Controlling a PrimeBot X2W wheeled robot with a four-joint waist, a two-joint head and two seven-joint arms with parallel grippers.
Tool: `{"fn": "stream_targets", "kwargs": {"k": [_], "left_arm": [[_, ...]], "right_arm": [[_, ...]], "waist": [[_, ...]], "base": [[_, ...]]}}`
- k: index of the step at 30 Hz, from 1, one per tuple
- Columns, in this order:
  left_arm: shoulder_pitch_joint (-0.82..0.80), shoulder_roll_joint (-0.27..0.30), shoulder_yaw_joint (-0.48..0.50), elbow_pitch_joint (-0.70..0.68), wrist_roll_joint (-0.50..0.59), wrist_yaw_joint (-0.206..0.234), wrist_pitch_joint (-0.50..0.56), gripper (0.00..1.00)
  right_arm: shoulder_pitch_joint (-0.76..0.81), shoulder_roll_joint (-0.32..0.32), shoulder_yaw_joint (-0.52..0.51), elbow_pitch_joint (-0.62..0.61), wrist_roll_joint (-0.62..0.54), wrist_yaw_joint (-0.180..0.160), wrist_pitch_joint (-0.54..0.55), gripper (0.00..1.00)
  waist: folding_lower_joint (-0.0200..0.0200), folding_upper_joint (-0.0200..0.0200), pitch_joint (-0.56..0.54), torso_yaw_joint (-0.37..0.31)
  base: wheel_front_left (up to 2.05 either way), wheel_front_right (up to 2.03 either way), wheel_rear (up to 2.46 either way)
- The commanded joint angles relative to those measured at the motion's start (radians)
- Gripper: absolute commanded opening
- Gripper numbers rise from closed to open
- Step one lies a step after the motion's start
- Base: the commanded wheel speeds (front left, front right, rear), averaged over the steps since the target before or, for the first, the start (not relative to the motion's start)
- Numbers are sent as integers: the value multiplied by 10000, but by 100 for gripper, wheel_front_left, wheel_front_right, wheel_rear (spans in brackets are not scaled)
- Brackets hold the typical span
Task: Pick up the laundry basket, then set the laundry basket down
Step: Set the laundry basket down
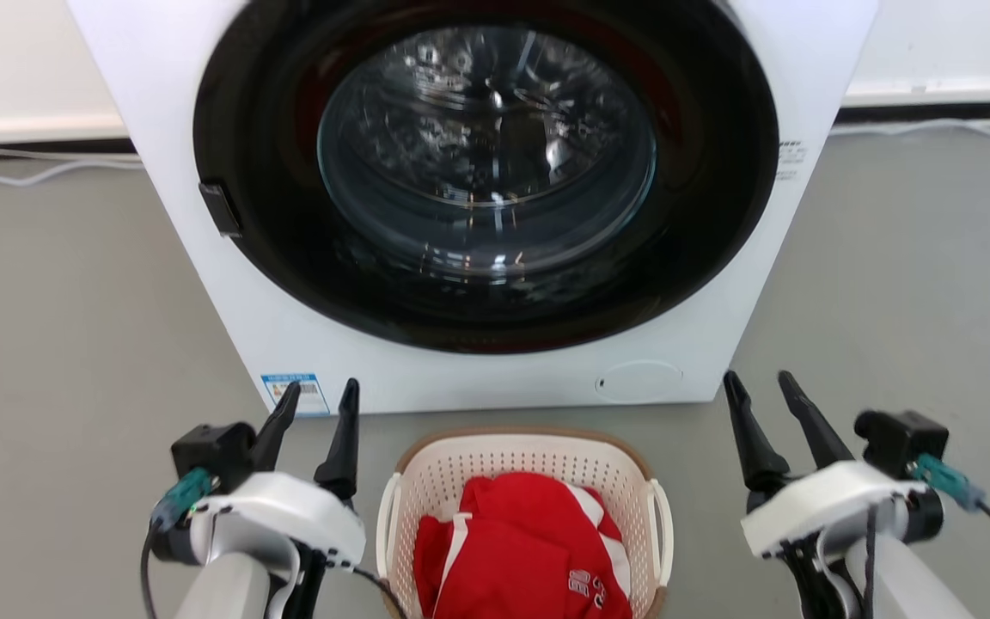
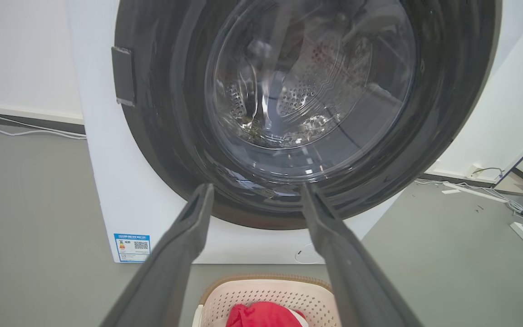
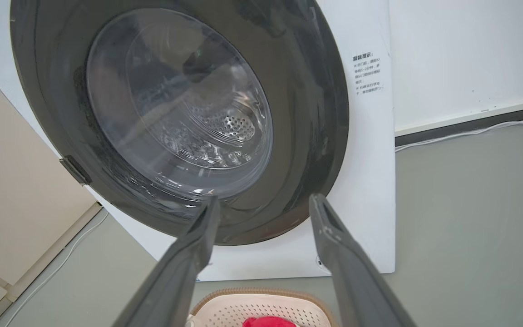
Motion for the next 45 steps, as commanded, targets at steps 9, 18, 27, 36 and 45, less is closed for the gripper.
{"fn": "stream_targets", "kwargs": {"k": [9,18,27,36,45], "left_arm": [[984,114,816,-1599,521,-64,-63,100],[1836,91,800,-2719,608,-72,-63,100],[2231,89,589,-3402,817,155,-63,100],[2182,88,508,-3431,693,214,-63,100],[2162,88,445,-3386,702,286,-63,100]], "right_arm": [[1016,351,-987,-1473,-1026,63,-63,100],[1495,516,-1653,-2436,-2143,63,-63,100],[1741,583,-1892,-2900,-2638,63,-63,100],[1734,661,-1971,-3005,-2674,63,-63,100],[1730,690,-1940,-2985,-2695,63,-63,100]], "waist": [[0,0,-464,-55],[0,0,-520,9],[0,0,-459,124],[0,0,-405,112],[0,0,-414,41]], "base": [[0,0,0],[0,0,0],[0,0,0],[0,0,0],[0,0,0]]}}
